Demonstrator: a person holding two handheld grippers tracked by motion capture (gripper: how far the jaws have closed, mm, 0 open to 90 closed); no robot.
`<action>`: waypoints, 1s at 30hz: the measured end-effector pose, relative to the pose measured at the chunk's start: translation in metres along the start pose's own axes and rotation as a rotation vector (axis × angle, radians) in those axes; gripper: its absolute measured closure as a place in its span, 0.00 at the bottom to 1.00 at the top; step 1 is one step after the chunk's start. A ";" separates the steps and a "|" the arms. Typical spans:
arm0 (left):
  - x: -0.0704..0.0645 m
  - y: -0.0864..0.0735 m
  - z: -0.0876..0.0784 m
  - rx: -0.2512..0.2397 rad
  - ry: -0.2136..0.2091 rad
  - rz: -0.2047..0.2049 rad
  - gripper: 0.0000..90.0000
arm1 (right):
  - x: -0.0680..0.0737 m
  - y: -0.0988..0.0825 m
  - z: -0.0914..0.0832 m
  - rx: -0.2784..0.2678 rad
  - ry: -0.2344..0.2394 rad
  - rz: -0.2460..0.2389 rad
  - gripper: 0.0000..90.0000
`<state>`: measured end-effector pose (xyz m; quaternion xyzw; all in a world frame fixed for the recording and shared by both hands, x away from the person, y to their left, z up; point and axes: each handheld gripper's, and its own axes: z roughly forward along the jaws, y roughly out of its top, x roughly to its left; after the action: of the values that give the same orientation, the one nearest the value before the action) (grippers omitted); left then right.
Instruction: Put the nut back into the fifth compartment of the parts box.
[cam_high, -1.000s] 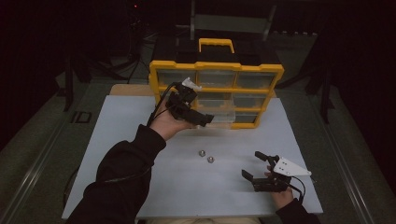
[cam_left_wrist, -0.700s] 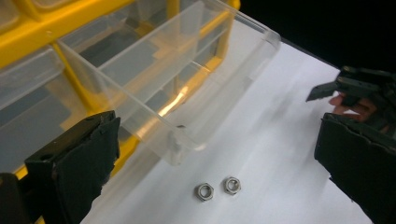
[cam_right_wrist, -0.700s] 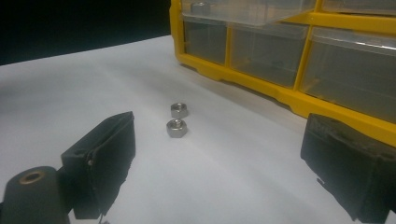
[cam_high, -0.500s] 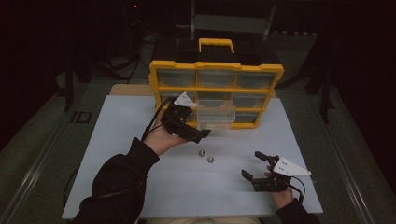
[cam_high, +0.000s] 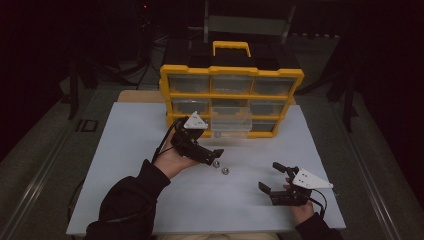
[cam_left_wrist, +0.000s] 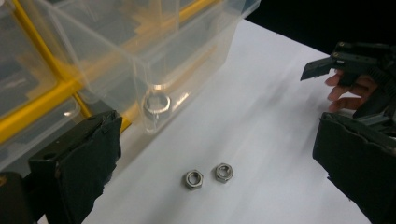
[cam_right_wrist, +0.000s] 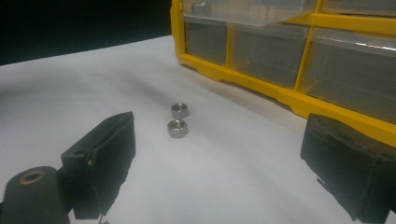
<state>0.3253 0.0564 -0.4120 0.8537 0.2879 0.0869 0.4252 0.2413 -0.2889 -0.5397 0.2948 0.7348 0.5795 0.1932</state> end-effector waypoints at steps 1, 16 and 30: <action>0.000 -0.002 0.001 0.001 -0.006 0.000 0.01 | 0.000 0.000 0.000 0.000 0.000 0.003 0.12; -0.001 -0.032 0.027 0.000 -0.030 -0.001 0.10 | 0.000 0.000 0.000 0.000 0.004 0.003 0.12; 0.001 -0.051 0.060 0.039 -0.050 -0.002 0.19 | 0.001 0.000 0.000 0.001 0.007 0.003 0.12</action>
<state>0.3283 0.0410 -0.4891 0.8634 0.2797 0.0598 0.4156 0.2410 -0.2885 -0.5395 0.2939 0.7352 0.5807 0.1895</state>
